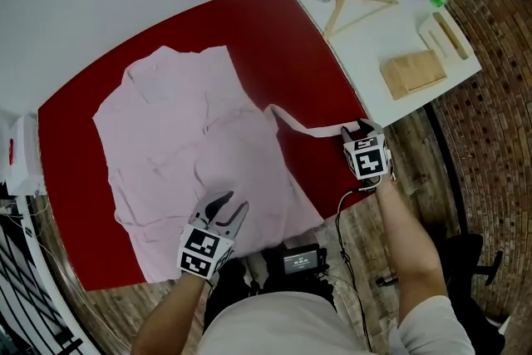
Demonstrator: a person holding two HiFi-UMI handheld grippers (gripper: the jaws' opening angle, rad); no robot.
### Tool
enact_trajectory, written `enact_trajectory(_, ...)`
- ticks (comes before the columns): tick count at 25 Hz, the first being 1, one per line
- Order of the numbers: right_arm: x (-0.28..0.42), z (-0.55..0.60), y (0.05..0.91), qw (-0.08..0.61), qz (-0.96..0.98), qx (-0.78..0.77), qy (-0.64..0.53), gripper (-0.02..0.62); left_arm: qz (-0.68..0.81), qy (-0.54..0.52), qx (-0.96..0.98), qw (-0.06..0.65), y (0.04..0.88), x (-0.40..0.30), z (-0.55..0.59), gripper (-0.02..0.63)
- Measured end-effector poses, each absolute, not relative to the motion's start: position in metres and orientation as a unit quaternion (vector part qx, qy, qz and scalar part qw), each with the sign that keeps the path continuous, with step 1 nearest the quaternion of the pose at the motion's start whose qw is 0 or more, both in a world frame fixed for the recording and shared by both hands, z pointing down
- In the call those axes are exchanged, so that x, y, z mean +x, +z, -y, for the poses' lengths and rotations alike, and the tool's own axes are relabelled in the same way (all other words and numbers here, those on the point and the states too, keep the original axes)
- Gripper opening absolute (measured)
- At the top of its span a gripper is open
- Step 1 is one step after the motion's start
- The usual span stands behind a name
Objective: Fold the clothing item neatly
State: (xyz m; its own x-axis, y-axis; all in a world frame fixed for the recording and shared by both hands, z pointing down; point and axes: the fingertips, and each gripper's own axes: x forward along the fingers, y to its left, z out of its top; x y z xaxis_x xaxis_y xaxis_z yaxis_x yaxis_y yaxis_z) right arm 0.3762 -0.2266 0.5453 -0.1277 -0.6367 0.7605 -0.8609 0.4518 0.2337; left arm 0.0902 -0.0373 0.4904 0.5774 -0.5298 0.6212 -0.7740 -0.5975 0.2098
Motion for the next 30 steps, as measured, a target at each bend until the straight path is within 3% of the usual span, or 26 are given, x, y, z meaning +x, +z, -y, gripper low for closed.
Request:
enact_trajectory(11, 0.405, 0.233, 0.563, 0.374, 0.71, 0.55, 0.231, 0.165, 0.363, 0.264, 0.865, 0.227, 0.482, 0.114, 0.051, 0.143)
enact_trajectory(12, 0.405, 0.233, 0.56, 0.376, 0.707, 0.553, 0.23, 0.137, 0.363, 0.264, 0.864, 0.228, 0.483, 0.114, 0.051, 0.143)
enact_trajectory(13, 0.404, 0.232, 0.559, 0.382, 0.705, 0.553, 0.226, 0.045, 0.364, 0.263, 0.864, 0.229, 0.483, 0.113, 0.05, 0.143)
enact_trajectory(14, 0.403, 0.231, 0.558, 0.387, 0.705, 0.552, 0.222, 0.032, 0.364, 0.262, 0.863, 0.231, 0.483, 0.112, 0.049, 0.143)
enact_trajectory(30, 0.3, 0.229, 0.459, 0.305, 0.784, 0.526, 0.123, 0.028, 0.378, 0.235, 0.866, 0.229, 0.47, 0.08, 0.061, 0.143)
